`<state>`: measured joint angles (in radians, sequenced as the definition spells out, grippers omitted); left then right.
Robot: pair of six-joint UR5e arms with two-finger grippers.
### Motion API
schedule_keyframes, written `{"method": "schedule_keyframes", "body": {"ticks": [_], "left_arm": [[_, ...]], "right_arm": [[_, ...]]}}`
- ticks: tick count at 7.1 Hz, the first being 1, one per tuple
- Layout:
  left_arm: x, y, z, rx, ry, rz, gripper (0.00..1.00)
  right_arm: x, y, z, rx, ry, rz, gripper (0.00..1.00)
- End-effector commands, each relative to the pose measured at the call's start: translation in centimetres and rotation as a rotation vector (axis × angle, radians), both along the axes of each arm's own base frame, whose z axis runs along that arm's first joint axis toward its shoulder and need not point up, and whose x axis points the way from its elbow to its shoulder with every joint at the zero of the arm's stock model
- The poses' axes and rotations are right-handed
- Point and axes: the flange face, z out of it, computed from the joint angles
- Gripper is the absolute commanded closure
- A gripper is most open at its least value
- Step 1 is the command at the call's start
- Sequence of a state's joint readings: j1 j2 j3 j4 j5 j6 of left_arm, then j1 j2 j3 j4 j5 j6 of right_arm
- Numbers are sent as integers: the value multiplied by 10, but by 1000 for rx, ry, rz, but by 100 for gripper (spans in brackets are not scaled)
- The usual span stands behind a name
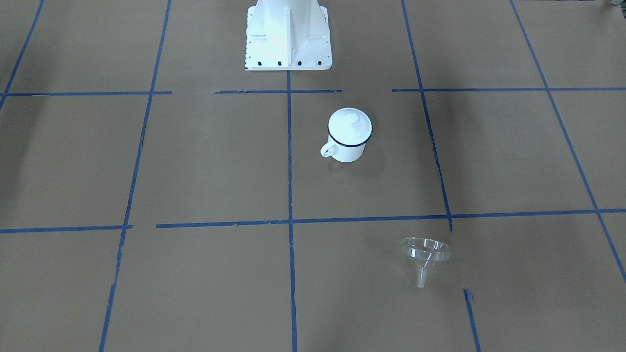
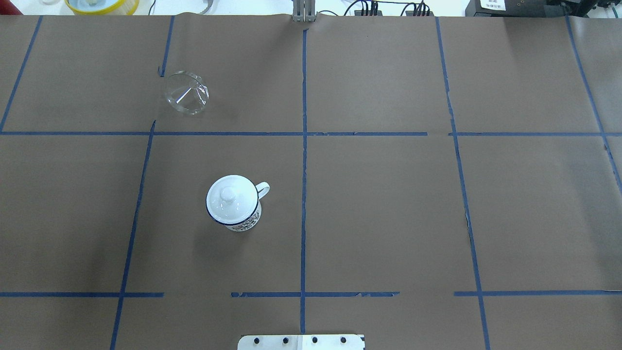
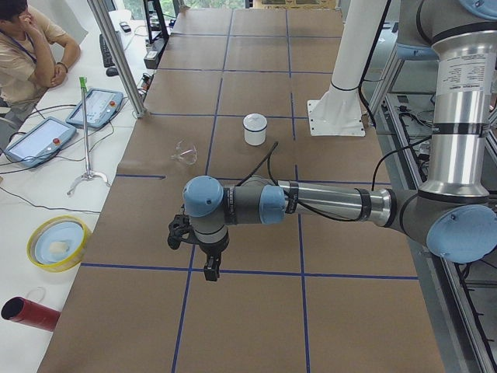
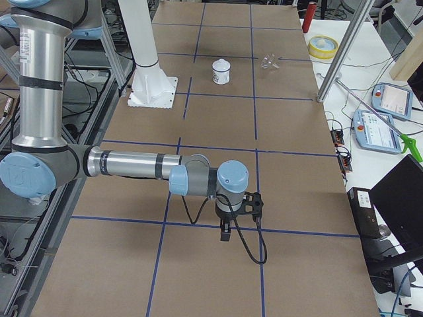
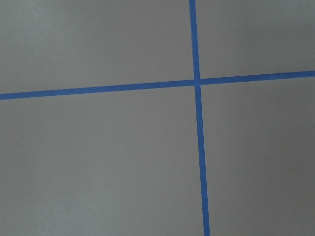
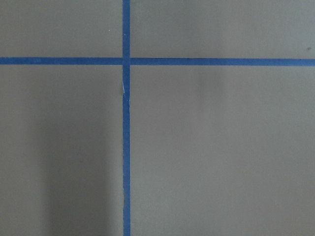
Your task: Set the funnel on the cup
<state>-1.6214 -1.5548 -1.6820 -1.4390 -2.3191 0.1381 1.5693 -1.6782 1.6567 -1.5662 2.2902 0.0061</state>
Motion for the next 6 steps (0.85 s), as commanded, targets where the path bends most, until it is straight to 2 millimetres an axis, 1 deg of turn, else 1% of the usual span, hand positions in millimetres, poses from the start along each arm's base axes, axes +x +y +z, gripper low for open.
{"method": "schedule_keyframes", "body": {"ticks": [1, 2, 3, 4, 5, 6], "left_arm": [[11, -4, -1, 7, -23, 31, 0], [12, -4, -1, 5, -20, 29, 0], [15, -6, -6, 22, 7, 34, 0], [28, -13, -28, 52, 108, 41, 0], [39, -33, -78, 159, 195, 60, 0], [64, -73, -141, 273, 195, 116, 0]], "right_arm": [[0, 0, 0, 0, 0, 0, 0], [0, 0, 0, 0, 0, 0, 0], [0, 0, 1, -1, 0, 0, 0], [0, 0, 0, 0, 0, 0, 0], [0, 0, 0, 0, 0, 0, 0], [0, 0, 0, 0, 0, 0, 0]]}}
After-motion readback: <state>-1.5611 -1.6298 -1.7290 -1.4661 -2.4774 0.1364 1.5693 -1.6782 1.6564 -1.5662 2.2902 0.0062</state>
